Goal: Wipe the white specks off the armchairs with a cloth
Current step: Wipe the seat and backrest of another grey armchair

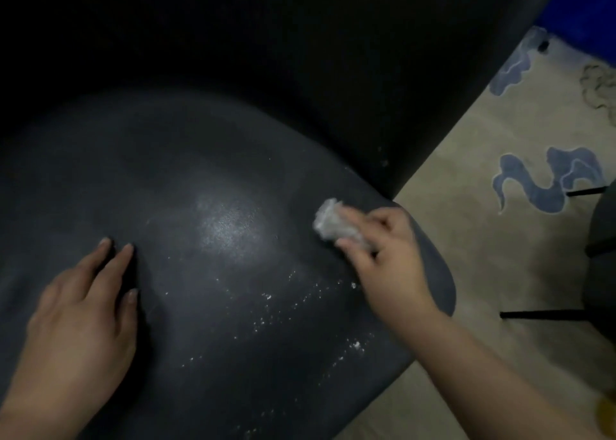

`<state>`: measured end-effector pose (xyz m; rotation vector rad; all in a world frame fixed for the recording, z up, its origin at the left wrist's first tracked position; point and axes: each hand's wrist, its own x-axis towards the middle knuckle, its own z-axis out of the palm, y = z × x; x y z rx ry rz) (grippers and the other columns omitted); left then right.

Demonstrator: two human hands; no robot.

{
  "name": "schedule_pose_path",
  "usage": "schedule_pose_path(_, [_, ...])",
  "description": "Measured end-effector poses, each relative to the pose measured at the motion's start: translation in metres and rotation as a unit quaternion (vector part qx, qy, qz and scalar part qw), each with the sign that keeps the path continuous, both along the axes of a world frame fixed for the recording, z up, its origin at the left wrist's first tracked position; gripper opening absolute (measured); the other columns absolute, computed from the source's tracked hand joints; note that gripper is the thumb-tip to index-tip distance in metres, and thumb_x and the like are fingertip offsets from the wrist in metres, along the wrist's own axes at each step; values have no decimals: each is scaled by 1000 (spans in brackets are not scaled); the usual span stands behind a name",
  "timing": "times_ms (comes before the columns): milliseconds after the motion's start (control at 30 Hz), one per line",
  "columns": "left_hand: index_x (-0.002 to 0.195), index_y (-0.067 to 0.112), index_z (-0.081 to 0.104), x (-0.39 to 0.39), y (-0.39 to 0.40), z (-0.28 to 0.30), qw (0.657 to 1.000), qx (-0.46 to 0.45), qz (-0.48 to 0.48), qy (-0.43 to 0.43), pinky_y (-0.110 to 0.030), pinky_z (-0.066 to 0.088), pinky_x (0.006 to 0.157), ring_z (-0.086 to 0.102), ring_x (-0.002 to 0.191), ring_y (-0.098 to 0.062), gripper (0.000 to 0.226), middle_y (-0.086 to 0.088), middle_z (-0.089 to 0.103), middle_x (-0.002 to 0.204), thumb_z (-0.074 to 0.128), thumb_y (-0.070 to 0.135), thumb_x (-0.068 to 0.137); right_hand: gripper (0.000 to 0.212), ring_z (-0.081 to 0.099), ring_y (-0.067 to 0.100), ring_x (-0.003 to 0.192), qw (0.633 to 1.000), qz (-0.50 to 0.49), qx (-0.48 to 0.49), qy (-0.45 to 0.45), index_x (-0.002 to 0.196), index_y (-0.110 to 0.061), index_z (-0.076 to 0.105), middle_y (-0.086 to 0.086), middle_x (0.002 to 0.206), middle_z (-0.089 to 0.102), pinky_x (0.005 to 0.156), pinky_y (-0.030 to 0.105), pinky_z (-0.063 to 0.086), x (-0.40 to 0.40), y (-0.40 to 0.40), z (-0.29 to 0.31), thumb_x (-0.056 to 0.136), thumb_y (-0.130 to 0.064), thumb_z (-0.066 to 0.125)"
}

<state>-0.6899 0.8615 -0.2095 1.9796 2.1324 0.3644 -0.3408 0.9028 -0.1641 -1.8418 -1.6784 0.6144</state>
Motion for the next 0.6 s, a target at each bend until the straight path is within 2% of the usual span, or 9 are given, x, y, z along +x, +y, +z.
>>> schedule_pose_path(67, [146, 34, 32, -2, -1, -4, 1000, 2, 6, -6, -57, 37, 105, 40, 130, -38, 59, 0, 30, 154, 24, 52, 91, 38, 47, 17, 99, 998, -44, -10, -31, 122, -32, 63, -4, 101, 44, 94, 27, 40, 21, 7, -1, 85, -23, 68])
schedule_pose_path(167, [147, 37, 29, -3, 0, -8, 1000, -2, 9, 5, -56, 35, 107, 38, 132, -36, 59, 2, 27, 155, 24, 52, 90, 43, 46, 18, 96, 997, -65, -20, -27, 125, -30, 62, -2, 98, 42, 92, 13, 33, 18, -8, -7, 84, -16, 70])
schedule_pose_path(200, [147, 37, 29, -2, 0, -9, 1000, -2, 15, 2, -55, 35, 107, 38, 132, -35, 59, 3, 27, 156, 25, 51, 90, 46, 46, 18, 95, 998, -58, -15, -18, 124, -31, 61, -1, 99, 42, 90, 10, 31, 8, -19, -9, 82, -14, 72])
schedule_pose_path(267, [147, 35, 29, 0, -3, -12, 1000, 0, 24, -2, -54, 33, 109, 37, 133, -35, 59, 1, 27, 156, 29, 47, 89, 54, 46, 17, 93, 1000, -11, -15, -6, 125, -36, 59, -2, 100, 43, 89, 13, 34, -13, -44, -10, 79, -12, 75])
schedule_pose_path(333, [147, 34, 30, -1, -3, -14, 1000, 3, 23, 11, -54, 32, 110, 36, 133, -36, 57, 0, 26, 156, 34, 38, 91, 49, 47, 15, 92, 999, 33, -16, -1, 124, -35, 62, -5, 100, 42, 86, 17, 39, -15, -52, -7, 79, -16, 73])
schedule_pose_path(433, [147, 35, 30, -3, -3, -16, 1000, 3, 22, 5, -54, 32, 110, 33, 136, -34, 58, 1, 26, 156, 36, 36, 89, 36, 47, 17, 94, 998, -49, -29, -24, 120, -19, 66, -2, 100, 42, 88, 19, 38, 13, -35, -6, 85, -19, 70])
schedule_pose_path(533, [148, 34, 29, -3, -7, -17, 1000, 8, 4, 25, -52, 31, 111, 35, 135, -35, 58, -1, 26, 156, 37, 33, 90, 44, 46, 19, 91, 994, -101, -33, -28, 125, -24, 62, 5, 99, 43, 88, 20, 38, 16, -37, -4, 84, -13, 70])
schedule_pose_path(600, [147, 32, 30, 0, -10, -14, 1000, 9, -2, 26, -50, 30, 112, 35, 134, -36, 58, -3, 27, 155, 40, 33, 90, 51, 45, 15, 85, 995, -93, -5, -21, 125, -24, 61, 4, 97, 41, 84, 11, 35, -10, -58, -8, 79, -6, 73])
